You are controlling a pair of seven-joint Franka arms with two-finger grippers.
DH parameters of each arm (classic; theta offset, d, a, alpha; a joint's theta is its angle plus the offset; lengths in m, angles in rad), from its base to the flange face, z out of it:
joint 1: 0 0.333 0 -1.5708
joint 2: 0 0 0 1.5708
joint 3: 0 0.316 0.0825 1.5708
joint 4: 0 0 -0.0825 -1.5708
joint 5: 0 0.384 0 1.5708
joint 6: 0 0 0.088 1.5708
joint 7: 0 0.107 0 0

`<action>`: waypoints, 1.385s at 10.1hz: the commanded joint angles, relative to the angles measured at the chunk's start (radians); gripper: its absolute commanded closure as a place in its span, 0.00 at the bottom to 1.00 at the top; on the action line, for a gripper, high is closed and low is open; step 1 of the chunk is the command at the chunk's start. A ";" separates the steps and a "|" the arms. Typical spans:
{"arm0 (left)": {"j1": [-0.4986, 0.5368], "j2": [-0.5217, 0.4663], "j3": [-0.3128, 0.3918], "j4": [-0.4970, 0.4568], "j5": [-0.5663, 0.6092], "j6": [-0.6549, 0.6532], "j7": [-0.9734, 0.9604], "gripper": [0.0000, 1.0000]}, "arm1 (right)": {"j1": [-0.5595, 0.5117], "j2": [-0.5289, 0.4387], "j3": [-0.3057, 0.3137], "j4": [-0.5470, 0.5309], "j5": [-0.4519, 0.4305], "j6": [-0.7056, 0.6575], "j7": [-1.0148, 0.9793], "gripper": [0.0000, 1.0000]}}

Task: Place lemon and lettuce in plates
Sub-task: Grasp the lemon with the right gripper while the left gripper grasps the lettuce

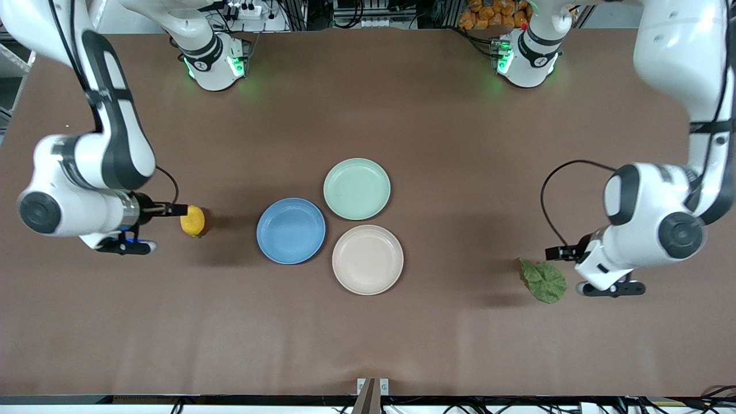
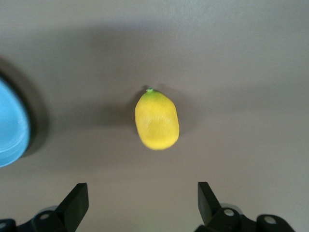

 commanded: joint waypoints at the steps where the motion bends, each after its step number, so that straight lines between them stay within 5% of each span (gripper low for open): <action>1: 0.017 0.047 -0.005 -0.044 0.026 0.126 -0.016 0.00 | -0.021 0.042 0.007 -0.038 0.006 0.122 -0.018 0.00; 4: 0.009 0.102 -0.006 -0.045 0.019 0.230 -0.017 0.00 | -0.029 0.062 0.007 -0.142 -0.004 0.310 -0.045 0.00; 9: 0.003 0.153 -0.006 -0.095 0.017 0.348 -0.017 0.00 | -0.032 0.098 0.007 -0.168 -0.001 0.353 -0.045 0.00; 12: 0.000 0.150 -0.006 -0.094 0.020 0.348 -0.014 0.90 | -0.030 0.121 0.010 -0.168 0.007 0.365 -0.045 0.00; 13: 0.000 0.147 -0.006 -0.094 0.020 0.347 -0.017 1.00 | -0.029 0.121 0.010 -0.167 0.007 0.363 -0.044 0.15; 14: -0.002 0.142 -0.006 -0.094 0.020 0.347 -0.017 1.00 | -0.029 0.119 0.010 -0.165 0.007 0.357 -0.044 0.47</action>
